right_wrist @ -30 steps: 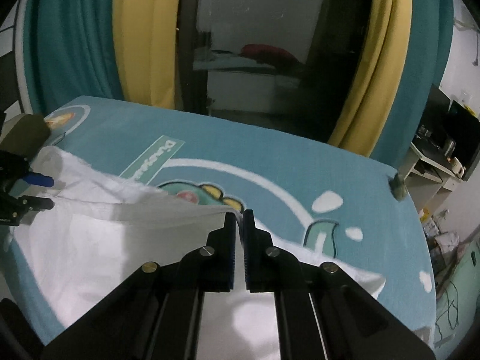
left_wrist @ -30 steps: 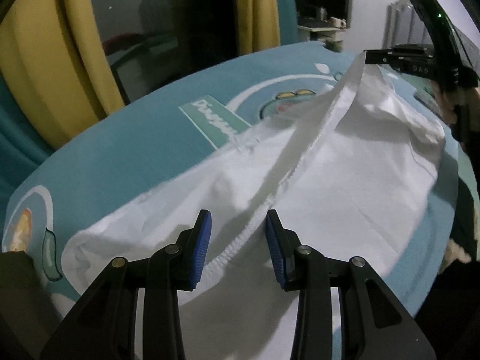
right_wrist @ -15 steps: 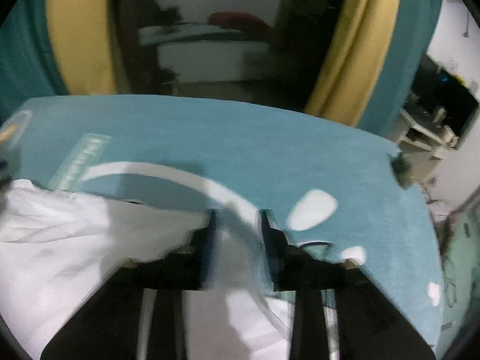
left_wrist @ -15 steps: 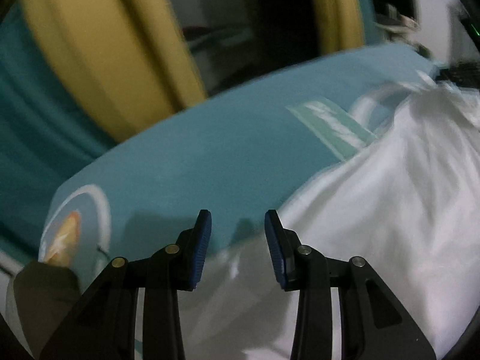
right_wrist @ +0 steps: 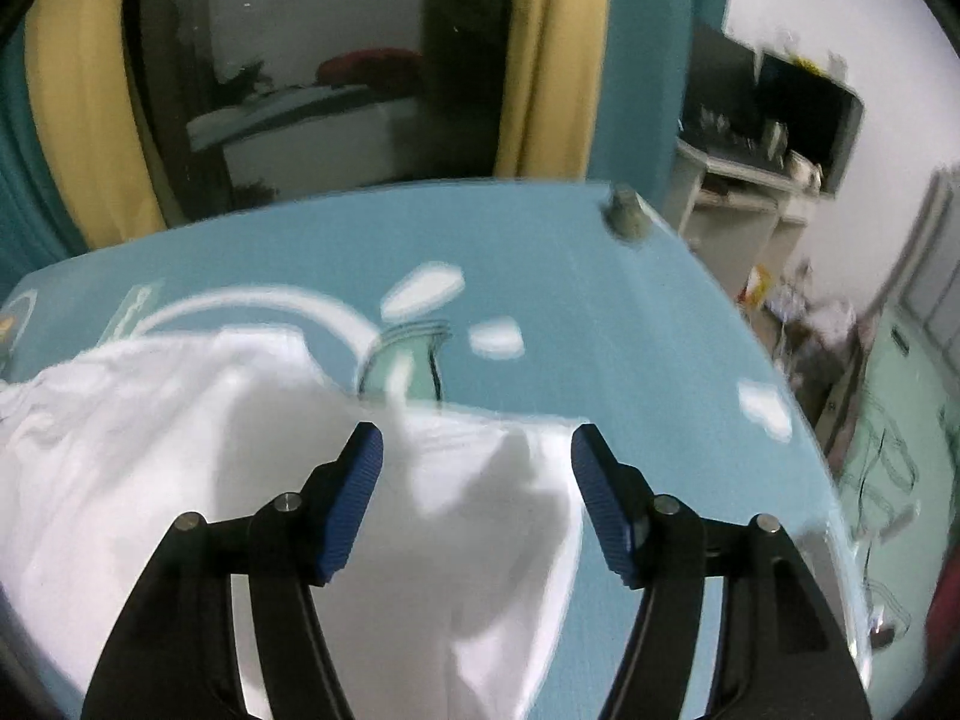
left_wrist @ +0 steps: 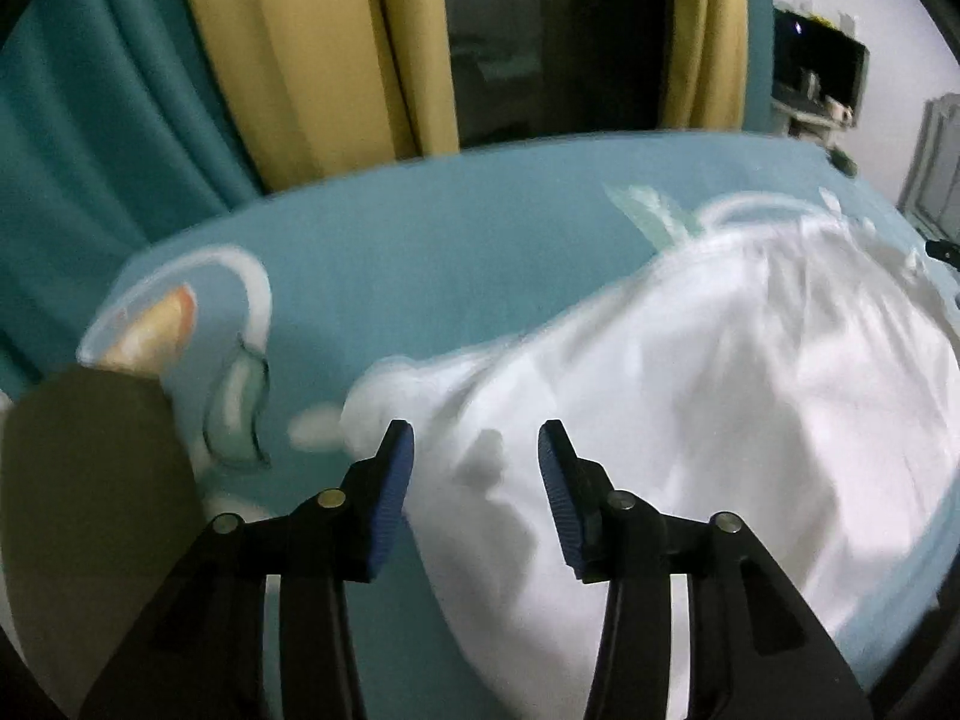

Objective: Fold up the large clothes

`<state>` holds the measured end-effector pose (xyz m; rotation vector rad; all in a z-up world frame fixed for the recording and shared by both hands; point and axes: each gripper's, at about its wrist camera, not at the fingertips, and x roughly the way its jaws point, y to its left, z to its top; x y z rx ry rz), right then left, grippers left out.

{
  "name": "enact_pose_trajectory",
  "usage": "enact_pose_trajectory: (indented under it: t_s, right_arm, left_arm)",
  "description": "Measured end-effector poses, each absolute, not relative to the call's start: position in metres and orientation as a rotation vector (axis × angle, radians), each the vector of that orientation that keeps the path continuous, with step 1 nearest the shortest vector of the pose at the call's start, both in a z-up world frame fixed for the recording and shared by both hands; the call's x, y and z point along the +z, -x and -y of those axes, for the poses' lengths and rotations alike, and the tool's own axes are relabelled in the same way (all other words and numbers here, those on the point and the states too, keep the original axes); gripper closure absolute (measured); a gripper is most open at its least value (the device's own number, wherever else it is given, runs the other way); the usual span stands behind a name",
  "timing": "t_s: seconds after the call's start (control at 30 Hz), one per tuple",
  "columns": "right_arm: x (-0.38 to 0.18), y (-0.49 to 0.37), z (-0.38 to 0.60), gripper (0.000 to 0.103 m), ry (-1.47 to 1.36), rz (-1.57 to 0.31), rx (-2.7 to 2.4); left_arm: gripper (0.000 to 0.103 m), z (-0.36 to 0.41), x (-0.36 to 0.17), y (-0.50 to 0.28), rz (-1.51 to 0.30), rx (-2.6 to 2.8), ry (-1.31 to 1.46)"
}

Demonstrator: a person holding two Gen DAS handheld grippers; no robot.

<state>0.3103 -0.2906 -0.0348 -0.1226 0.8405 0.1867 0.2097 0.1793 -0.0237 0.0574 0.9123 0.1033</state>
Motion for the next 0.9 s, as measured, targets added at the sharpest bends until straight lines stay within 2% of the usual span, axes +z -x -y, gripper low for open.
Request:
enact_pose_trajectory:
  t_s: [0.23, 0.37, 0.57, 0.73, 0.9]
  right_arm:
    - [-0.06, -0.277, 0.305, 0.038, 0.063, -0.92, 0.171]
    - [-0.064, -0.268, 0.305, 0.038, 0.059, -0.925, 0.152]
    - [-0.065, -0.258, 0.311, 0.038, 0.029, -0.932, 0.137]
    - [-0.065, -0.247, 0.309, 0.038, 0.039, -0.934, 0.149]
    - [-0.071, -0.227, 0.31, 0.038, -0.002, -0.948, 0.203]
  left_arm:
    - [0.056, -0.192, -0.054, -0.228, -0.957, 0.271, -0.199]
    - [0.055, -0.196, -0.053, -0.256, -0.941, 0.304, -0.244]
    - [0.055, -0.22, -0.035, -0.29, -0.872, 0.386, -0.169]
    - [0.053, -0.23, -0.021, -0.266, -0.864, 0.378, -0.061]
    - [0.052, -0.213, -0.036, -0.204, -0.944, 0.231, 0.089]
